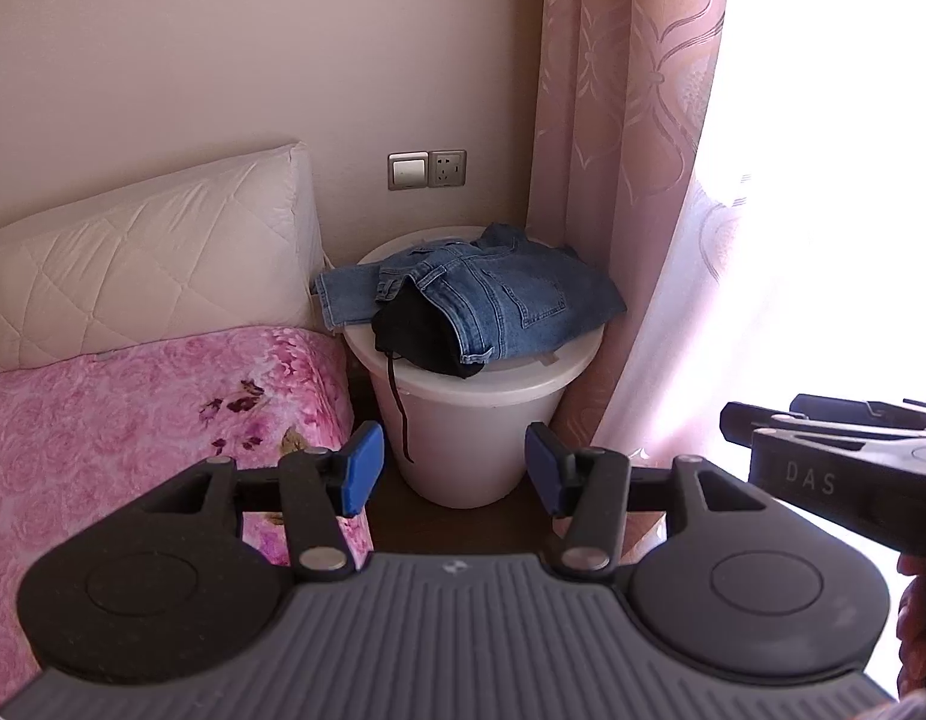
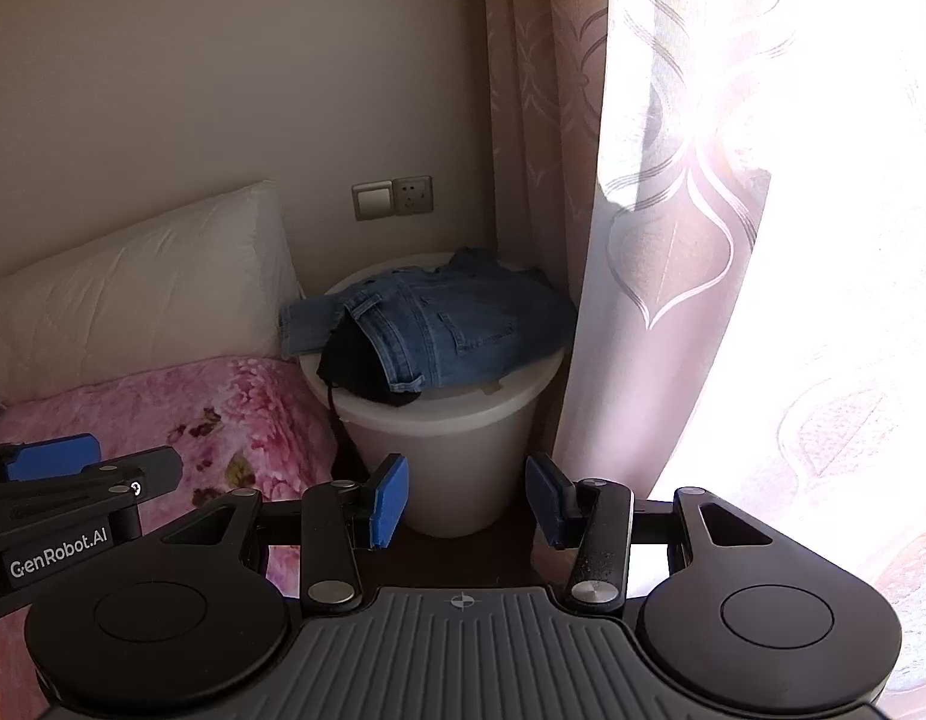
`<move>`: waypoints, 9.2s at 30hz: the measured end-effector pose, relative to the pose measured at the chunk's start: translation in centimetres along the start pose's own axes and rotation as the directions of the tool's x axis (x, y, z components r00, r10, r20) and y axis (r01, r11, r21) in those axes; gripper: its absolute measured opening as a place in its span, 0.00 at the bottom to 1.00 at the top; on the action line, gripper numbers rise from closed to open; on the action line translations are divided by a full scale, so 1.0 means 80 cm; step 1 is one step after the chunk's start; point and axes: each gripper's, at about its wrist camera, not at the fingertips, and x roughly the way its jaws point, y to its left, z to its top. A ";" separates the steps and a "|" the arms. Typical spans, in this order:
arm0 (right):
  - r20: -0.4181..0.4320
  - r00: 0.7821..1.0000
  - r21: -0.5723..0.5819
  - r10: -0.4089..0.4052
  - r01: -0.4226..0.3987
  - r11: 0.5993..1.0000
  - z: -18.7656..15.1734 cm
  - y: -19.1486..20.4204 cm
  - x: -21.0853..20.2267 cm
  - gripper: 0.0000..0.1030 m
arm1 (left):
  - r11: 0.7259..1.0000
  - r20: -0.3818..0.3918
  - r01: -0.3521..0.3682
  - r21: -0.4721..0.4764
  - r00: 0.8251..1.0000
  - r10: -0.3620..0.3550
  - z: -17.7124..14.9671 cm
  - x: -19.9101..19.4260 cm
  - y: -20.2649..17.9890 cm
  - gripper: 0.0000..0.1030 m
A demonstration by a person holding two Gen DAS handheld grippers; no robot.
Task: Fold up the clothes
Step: 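Move both grippers toward the blue jeans on the white bin, then grasp the jeans waistband with the left gripper while the right gripper grasps a leg, then lift the jeans with both grippers and carry them onto the pink bed, then release the jeans on the bed and open both grippers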
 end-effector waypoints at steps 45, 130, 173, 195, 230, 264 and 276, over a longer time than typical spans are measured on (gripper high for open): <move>-0.011 0.999 -0.062 -0.039 0.038 0.997 0.015 0.038 0.026 0.46 | 0.997 -0.019 0.048 -0.053 0.999 -0.049 -0.017 0.038 0.048 0.47; -0.271 0.962 -0.164 -0.005 -0.041 0.986 0.171 -0.019 0.523 0.46 | 0.939 -0.274 0.041 -0.342 0.951 -0.142 0.170 0.494 0.125 0.42; -0.014 0.988 -0.220 -0.152 0.145 0.965 0.227 -0.055 0.624 0.17 | 0.798 -0.245 0.018 -0.602 0.948 -0.206 0.217 0.651 0.208 0.39; -0.169 0.985 -0.180 -0.038 0.007 0.984 0.213 -0.087 0.660 0.15 | 0.750 -0.167 0.183 -0.636 0.916 -0.365 0.260 0.786 0.180 0.08; 0.758 -0.041 -0.539 0.651 -0.602 0.589 0.401 0.250 -0.004 0.09 | 0.863 0.761 -0.092 -0.497 0.431 0.484 0.233 -0.240 0.251 0.06; -0.814 0.270 -0.497 0.514 -0.783 -0.374 -0.088 0.390 -0.106 0.34 | -0.451 -0.621 -0.427 -0.784 0.546 0.562 -0.386 -0.468 -0.031 0.13; -0.855 0.216 -0.481 0.471 -0.667 -0.569 -0.179 0.274 -0.006 0.36 | -0.446 -0.737 -0.590 -0.673 0.483 0.473 -0.374 -0.322 -0.043 0.14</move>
